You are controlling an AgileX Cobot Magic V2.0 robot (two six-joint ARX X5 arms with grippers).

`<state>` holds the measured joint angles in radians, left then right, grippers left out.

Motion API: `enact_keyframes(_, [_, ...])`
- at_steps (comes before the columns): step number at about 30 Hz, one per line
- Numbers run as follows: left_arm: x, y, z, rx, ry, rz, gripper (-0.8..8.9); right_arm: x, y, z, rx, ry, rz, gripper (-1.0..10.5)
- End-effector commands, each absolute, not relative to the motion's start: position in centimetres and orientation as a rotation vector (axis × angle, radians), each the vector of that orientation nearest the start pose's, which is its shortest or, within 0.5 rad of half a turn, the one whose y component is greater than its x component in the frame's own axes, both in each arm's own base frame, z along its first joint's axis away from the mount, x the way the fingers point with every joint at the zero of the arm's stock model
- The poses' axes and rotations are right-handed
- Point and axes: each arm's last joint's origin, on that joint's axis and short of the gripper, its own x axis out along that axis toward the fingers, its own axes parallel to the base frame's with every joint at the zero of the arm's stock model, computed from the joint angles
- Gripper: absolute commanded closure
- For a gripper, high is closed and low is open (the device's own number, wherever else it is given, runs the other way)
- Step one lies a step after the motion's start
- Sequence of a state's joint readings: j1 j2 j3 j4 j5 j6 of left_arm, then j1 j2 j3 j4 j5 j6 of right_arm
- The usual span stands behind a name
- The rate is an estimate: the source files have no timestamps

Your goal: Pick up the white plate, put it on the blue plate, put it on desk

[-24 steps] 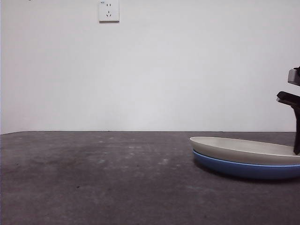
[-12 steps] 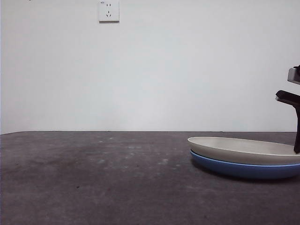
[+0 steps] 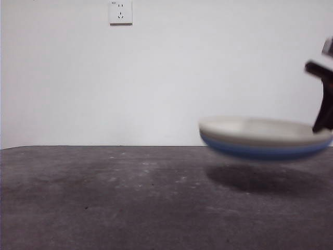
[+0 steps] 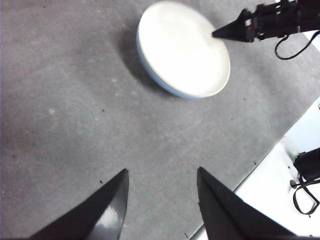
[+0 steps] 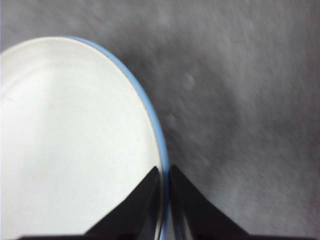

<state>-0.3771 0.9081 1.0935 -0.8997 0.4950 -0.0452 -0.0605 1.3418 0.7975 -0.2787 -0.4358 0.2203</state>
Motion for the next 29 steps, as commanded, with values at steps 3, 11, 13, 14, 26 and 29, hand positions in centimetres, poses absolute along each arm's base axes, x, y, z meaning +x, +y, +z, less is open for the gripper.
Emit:
enact_keyframes(3, [14.3, -7.2, 35.8, -0.08, 0.741, -0.827, 5.96, 26.1, 0.6, 23.5, 0.464, 0.788, 0.306, 9.4])
enact_keyframes(11, [14.3, -7.2, 35.8, -0.079, 0.741, -0.827, 5.96, 26.3, 4.9, 23.9, 0.426, 0.762, 0.383, 9.4])
enact_keyframes(13, [14.3, -7.2, 35.8, -0.079, 0.741, -0.827, 5.96, 26.5, 5.9, 24.0, 0.431, 0.749, 0.402, 9.4])
enact_keyframes(14, [14.3, -7.2, 35.8, -0.079, 0.741, -0.827, 5.96, 26.6, 6.5, 23.9, 0.433, 0.75, 0.407, 9.4])
enact_keyframes(26, [14.2, -7.2, 35.7, -0.079, 0.745, -0.827, 5.96, 30.5, 10.2, 20.4, 0.418, 0.872, 0.422, 9.4])
enact_keyframes(29, [14.2, -7.2, 35.7, -0.079, 0.745, -0.827, 5.96, 31.1, 10.4, 19.6, 0.417, 0.898, 0.414, 9.4])
